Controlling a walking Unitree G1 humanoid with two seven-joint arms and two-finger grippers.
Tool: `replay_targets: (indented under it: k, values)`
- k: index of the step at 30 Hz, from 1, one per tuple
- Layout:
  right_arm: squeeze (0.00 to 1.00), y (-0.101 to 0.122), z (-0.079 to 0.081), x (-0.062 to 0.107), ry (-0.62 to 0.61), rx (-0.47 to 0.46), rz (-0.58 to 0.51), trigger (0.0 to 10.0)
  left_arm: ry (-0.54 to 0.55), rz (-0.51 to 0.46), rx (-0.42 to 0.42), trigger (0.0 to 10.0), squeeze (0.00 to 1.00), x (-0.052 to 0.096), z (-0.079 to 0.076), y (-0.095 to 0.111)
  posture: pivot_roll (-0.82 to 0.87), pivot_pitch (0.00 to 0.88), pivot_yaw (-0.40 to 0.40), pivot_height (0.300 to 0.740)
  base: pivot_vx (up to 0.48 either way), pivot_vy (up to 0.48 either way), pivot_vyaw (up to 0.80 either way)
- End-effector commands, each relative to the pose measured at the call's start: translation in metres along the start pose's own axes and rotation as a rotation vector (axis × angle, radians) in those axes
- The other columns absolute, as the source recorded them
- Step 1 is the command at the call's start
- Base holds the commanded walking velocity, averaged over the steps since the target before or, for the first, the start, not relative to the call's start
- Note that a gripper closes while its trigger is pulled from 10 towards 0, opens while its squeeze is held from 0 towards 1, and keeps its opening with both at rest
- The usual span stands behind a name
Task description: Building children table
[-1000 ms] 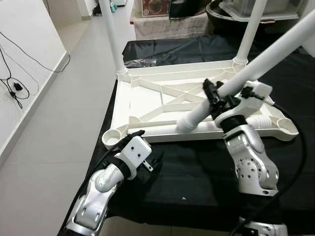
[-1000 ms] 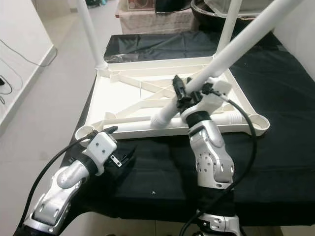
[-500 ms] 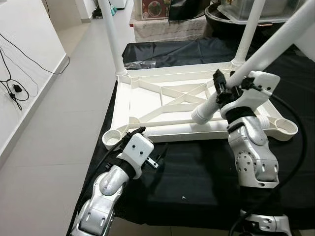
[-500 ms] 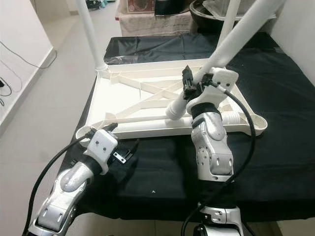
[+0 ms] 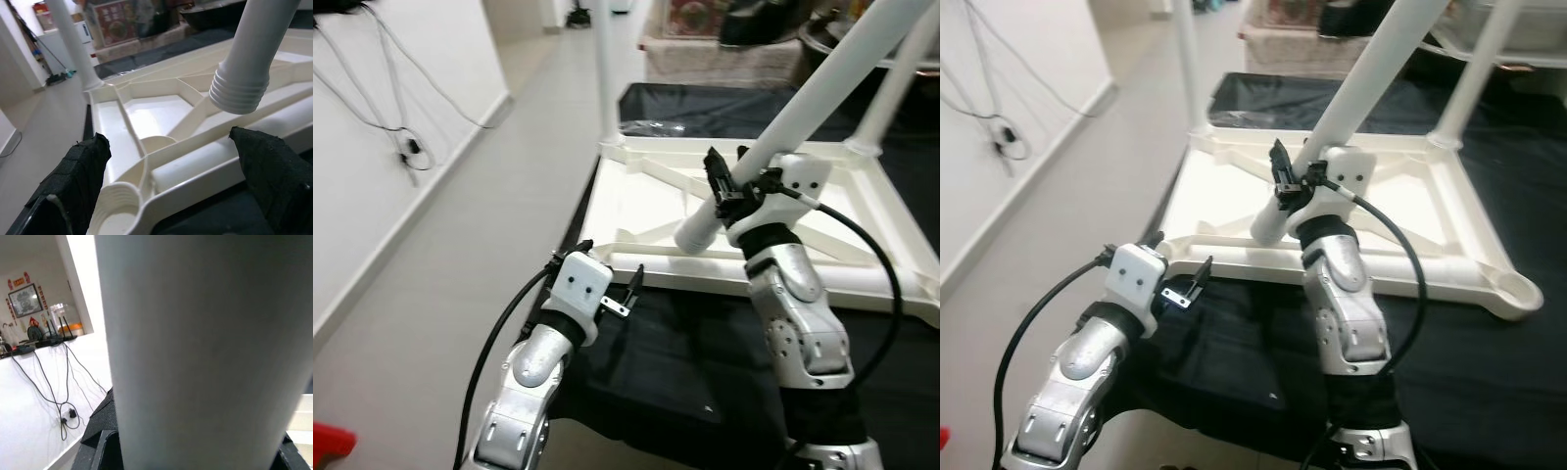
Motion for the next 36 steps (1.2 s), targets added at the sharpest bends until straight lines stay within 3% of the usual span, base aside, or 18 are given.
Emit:
replay_targets:
  k: [1,13,20,24,32,36]
  values:
    - [0.0,0.0,0.001,-0.001,0.0,0.011,-0.003,10.0,0.035,0.008,0.0,10.0,0.0,0.001,0.006,0.0,0.06,0.114,-0.02,0.74,0.0,0.0,0.8]
    - [0.0,-0.006,0.001,-0.002,-0.005,0.018,0.025,10.0,0.112,-0.015,0.021,10.0,0.0,-0.004,0.018,0.008,0.05,0.108,-0.022,0.74,0.0,0.0,0.71]
    - [0.0,-0.013,-0.001,-0.003,-0.047,0.004,0.065,10.0,0.15,-0.033,0.032,10.0,0.0,-0.005,0.025,0.015,0.05,0.126,-0.026,0.74,0.0,0.0,0.0]
    - [0.0,-0.015,0.003,-0.002,-0.012,0.003,0.065,10.0,0.167,-0.051,0.043,10.0,0.0,-0.006,0.027,0.021,0.05,0.131,-0.028,0.74,0.0,0.0,0.0]
    - [0.0,-0.015,0.002,-0.002,-0.02,-0.006,0.067,10.0,0.175,-0.066,0.042,10.0,0.0,-0.008,0.028,0.027,0.05,0.14,-0.029,0.74,0.0,0.0,-0.69]
    - [0.0,-0.011,-0.005,-0.004,-0.085,0.021,0.062,10.0,0.214,-0.134,0.013,10.0,0.0,-0.01,0.034,0.046,0.05,0.142,-0.026,0.74,0.0,0.0,0.0]
Point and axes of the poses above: a point about 5 cm out from each wrist's last joint towards the gripper, its own x axis pointing back from the gripper into the wrist, its own y axis along the axis of the wrist's last joint, z = x × y, the point moved 4 cm from there along -x, pointing out of the wrist towards the gripper, and after that the axes turned 13 degrees about x, right-handed, at the moved point
